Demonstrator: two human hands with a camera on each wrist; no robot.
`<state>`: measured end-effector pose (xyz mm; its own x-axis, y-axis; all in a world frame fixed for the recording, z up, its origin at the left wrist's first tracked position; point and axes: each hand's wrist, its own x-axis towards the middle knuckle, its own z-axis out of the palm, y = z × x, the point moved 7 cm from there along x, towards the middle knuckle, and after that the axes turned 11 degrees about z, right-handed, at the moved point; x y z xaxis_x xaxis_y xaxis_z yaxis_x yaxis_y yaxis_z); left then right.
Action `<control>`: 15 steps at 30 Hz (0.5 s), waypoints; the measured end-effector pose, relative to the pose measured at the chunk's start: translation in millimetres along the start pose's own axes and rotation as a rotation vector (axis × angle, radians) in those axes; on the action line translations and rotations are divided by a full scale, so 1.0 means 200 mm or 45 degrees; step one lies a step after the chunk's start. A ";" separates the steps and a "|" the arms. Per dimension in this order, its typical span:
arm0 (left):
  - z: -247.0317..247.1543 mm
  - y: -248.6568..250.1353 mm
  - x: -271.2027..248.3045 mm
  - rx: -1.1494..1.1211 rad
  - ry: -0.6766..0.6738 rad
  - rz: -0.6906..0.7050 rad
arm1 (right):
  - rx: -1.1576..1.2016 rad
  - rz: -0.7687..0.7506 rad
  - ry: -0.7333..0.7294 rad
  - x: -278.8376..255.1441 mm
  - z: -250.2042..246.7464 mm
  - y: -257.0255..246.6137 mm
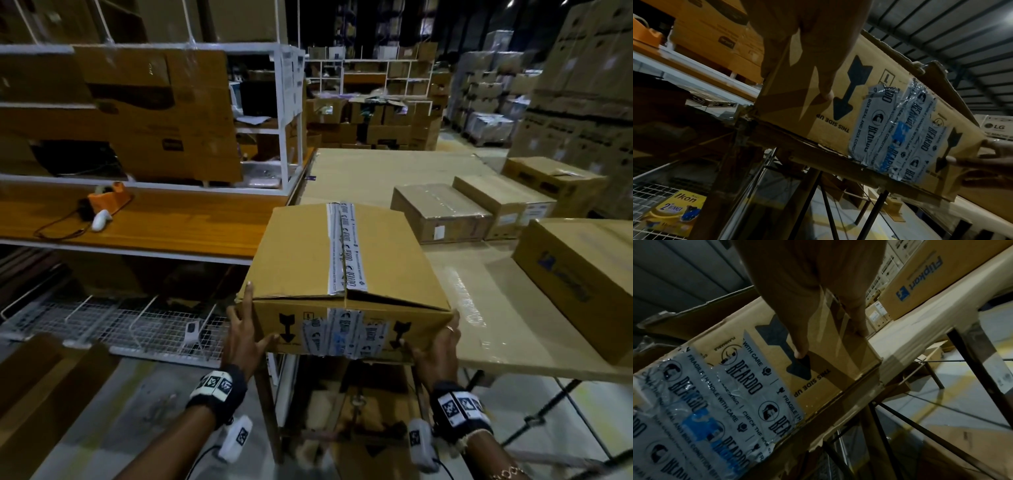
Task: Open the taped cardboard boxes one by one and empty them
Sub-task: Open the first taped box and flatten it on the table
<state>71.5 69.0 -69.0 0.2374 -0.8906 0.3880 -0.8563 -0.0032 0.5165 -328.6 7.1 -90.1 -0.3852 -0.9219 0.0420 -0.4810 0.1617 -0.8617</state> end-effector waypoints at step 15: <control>-0.09 0.04 0.13 0.188 0.066 0.148 | -0.116 -0.064 0.161 -0.09 -0.02 -0.21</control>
<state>79.2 54.4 -40.1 0.1528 -0.8643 0.4792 -0.9364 0.0283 0.3498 -304.9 19.2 -52.9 -0.4523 -0.8788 0.1521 -0.5693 0.1532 -0.8077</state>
